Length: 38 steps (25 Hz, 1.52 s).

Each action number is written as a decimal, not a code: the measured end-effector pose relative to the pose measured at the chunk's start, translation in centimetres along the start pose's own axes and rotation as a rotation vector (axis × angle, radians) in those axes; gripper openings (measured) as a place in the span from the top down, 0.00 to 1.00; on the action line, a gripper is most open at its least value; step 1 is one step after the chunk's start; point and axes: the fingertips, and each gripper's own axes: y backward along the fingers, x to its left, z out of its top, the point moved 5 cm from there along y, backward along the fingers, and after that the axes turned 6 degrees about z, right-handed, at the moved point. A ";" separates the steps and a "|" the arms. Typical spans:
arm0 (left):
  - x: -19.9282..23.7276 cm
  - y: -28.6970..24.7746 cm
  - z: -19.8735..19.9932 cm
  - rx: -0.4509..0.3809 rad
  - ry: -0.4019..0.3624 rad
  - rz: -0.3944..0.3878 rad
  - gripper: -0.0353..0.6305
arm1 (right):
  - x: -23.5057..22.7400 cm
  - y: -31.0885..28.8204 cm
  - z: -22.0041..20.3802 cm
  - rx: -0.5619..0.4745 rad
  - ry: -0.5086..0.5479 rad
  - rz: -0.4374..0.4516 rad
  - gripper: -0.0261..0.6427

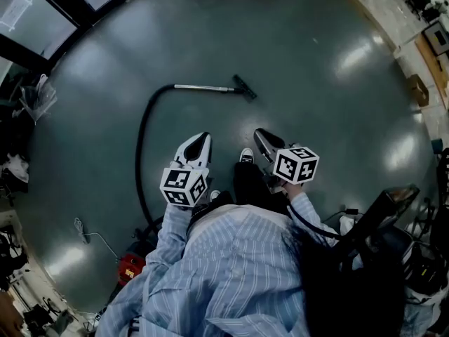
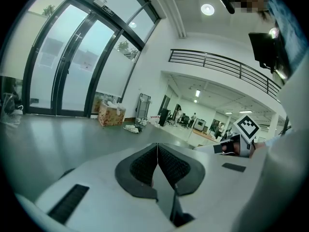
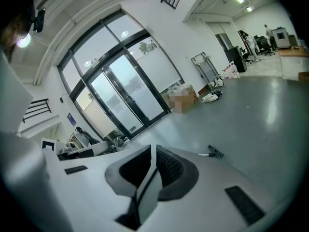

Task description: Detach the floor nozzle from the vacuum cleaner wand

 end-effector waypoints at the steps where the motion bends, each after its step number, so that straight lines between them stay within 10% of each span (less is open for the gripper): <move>1: -0.2 -1.2 0.7 -0.009 0.001 0.005 0.94 | -0.9 -0.4 1.2 0.003 0.006 0.004 0.91; 24: 3.5 -17.7 8.2 0.045 -0.021 0.081 0.94 | -13.0 -9.5 11.6 0.089 -0.095 -0.009 0.91; 38: 16.3 -33.0 15.2 0.147 -0.215 -0.136 0.94 | -17.1 -21.2 17.2 0.060 -0.209 -0.226 0.91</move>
